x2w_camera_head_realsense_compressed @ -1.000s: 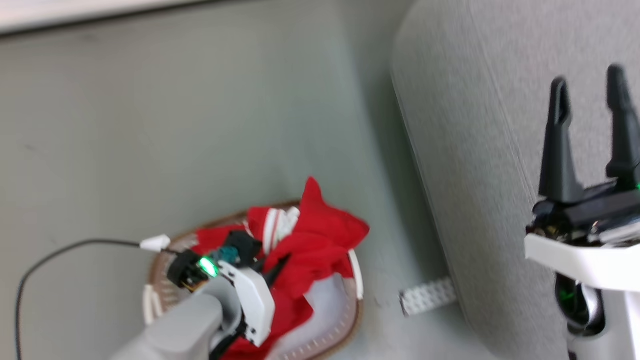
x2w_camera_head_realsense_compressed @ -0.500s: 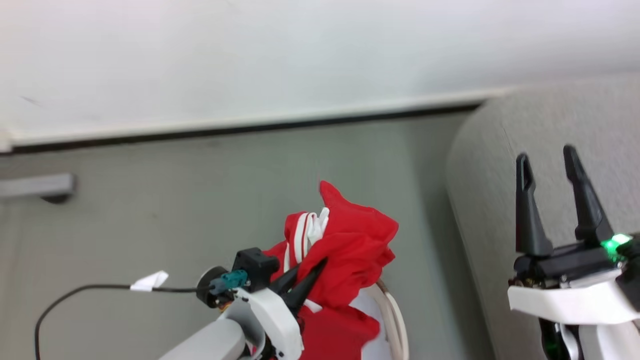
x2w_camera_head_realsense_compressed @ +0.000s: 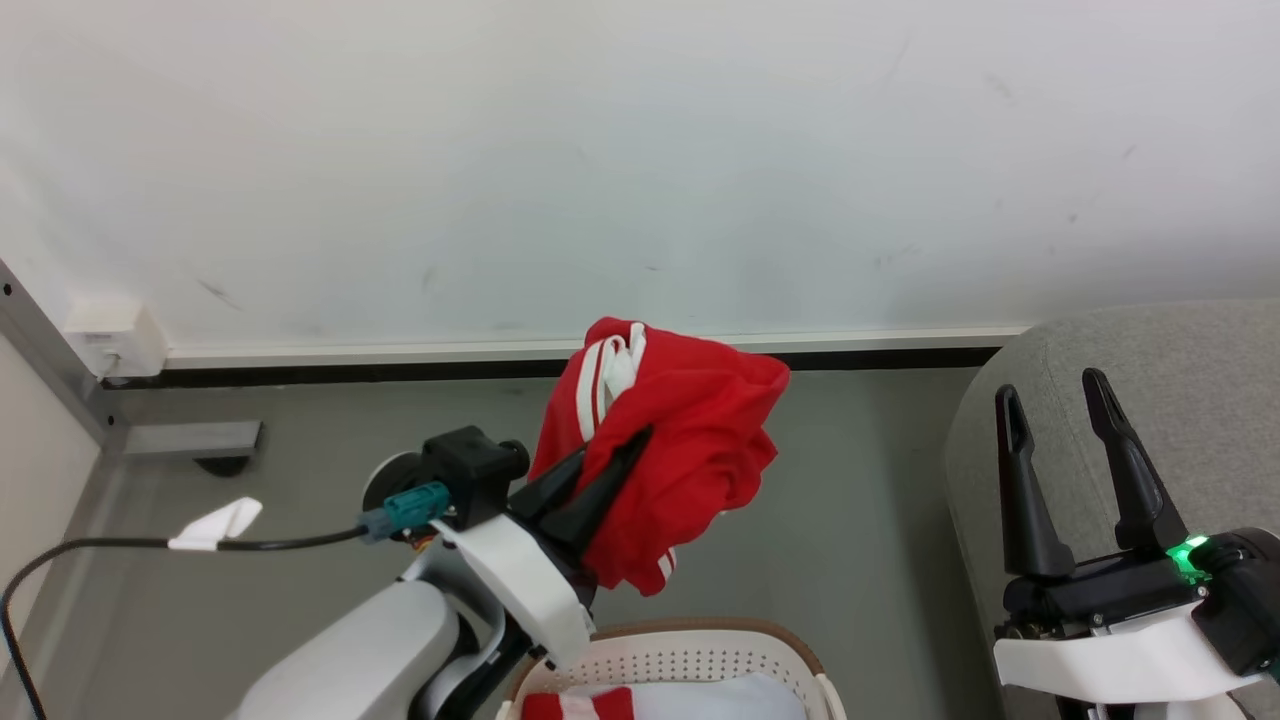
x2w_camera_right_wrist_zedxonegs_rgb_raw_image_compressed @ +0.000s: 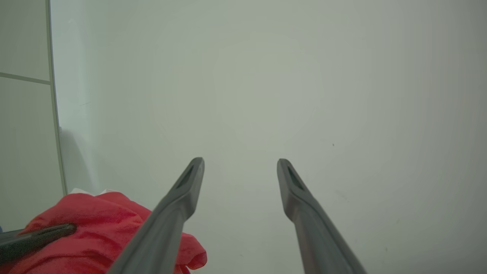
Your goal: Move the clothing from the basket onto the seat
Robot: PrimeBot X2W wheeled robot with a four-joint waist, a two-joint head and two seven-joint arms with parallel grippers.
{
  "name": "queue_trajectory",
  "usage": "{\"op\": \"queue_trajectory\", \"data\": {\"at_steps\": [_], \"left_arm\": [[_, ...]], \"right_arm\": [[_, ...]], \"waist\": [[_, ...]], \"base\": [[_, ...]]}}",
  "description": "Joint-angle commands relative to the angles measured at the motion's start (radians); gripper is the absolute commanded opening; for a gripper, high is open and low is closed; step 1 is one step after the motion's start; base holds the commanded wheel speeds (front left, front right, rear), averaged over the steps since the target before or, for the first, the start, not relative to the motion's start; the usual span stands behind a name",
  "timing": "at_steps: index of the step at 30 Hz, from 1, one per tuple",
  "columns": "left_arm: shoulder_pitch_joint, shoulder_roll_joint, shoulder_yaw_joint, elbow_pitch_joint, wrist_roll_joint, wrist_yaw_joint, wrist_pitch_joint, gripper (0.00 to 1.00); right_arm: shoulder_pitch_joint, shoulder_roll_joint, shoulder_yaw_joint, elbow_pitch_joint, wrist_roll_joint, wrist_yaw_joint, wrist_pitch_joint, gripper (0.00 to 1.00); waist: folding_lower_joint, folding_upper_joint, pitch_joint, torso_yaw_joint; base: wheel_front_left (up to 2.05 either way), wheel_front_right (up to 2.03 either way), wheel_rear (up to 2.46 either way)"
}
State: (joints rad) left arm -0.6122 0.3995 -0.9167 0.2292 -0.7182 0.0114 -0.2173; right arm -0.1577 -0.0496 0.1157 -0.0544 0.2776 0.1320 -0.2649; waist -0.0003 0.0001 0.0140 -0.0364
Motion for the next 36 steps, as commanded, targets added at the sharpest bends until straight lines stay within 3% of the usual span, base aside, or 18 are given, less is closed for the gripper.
{"op": "queue_trajectory", "data": {"at_steps": [1, 10, 18, 28, 36], "left_arm": [[-0.013, 0.017, 0.008, -0.024, -0.009, 0.010, 0.009, 0.00], [-0.026, 0.064, 0.048, -0.127, -0.022, 0.056, 0.038, 0.00], [-0.014, 0.065, 0.050, -0.144, -0.026, 0.066, 0.031, 0.00], [0.008, 0.009, 0.016, -0.130, -0.031, 0.059, 0.022, 0.00], [0.013, -0.051, -0.041, -0.131, -0.021, 0.040, 0.031, 0.00]], "right_arm": [[0.018, -0.002, 0.002, 0.004, 0.007, -0.002, 0.001, 1.00], [0.028, -0.001, 0.031, 0.009, -0.001, -0.002, 0.001, 1.00], [0.024, -0.007, 0.099, 0.033, -0.031, -0.002, 0.001, 1.00], [-0.008, -0.045, 0.307, 0.173, -0.081, -0.002, 0.001, 1.00], [-0.079, -0.020, 0.353, 0.313, -0.054, -0.002, 0.001, 1.00]], "waist": [[0.0003, -0.0001, -0.006, -0.001], [0.0003, -0.0001, -0.016, -0.018], [0.0003, -0.0001, -0.018, -0.018], [0.0003, -0.0001, -0.038, 0.047], [0.0003, -0.0001, -0.061, 0.137]], "base": [[0.00, 0.00, 0.00], [0.00, 0.00, 0.00], [0.00, 0.00, 0.00], [0.00, 0.00, 0.00], [0.00, 0.00, 0.00]]}}
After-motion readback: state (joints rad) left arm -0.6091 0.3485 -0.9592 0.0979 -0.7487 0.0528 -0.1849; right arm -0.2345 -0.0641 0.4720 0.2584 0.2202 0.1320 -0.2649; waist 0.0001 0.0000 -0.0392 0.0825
